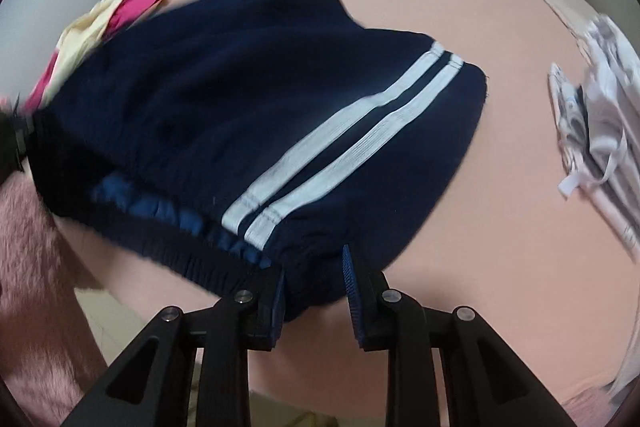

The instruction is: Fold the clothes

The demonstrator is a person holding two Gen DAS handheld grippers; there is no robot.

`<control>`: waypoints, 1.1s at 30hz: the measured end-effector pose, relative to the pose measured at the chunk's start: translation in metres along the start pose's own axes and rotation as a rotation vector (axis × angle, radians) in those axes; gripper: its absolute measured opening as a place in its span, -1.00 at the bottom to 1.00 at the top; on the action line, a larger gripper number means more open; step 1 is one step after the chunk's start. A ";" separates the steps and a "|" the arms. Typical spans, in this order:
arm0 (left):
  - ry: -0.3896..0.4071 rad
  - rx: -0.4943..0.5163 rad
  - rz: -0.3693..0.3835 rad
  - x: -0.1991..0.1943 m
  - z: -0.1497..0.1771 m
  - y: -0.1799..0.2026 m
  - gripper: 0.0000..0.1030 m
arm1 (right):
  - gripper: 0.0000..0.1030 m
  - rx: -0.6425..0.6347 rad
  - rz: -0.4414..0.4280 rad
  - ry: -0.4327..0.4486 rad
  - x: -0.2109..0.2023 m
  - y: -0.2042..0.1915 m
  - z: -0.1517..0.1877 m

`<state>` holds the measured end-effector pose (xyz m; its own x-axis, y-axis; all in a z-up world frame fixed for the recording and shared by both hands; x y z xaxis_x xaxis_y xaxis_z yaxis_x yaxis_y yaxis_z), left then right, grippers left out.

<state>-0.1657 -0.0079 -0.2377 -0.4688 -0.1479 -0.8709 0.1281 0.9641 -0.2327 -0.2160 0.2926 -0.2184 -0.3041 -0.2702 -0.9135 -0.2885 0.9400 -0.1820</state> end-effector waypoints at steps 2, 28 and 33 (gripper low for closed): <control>-0.049 0.026 0.029 0.009 0.008 0.007 -0.79 | -0.56 0.021 -0.015 0.049 -0.011 0.003 -0.006; 0.577 -0.112 0.131 -0.265 -0.111 -0.042 -0.86 | -0.65 0.053 -0.224 0.617 -0.284 -0.007 -0.076; 0.524 -0.081 0.145 -0.231 -0.146 -0.045 -0.86 | -0.65 0.023 -0.159 0.628 -0.297 0.000 -0.110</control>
<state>-0.1908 0.0154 0.0370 -0.8265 0.0973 -0.5544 0.1656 0.9834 -0.0743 -0.2251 0.3503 0.0928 -0.7344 -0.4702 -0.4895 -0.3565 0.8809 -0.3113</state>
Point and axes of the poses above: each gripper's, at about its wrist camera, not at the fingertips, and x roughly the way its jaws point, y to its right, z to its underside, the point moved 5 cm from there along x, roughly the way its jaws point, and after that the axes turned 5 degrees about -z, right-handed, at the moved point
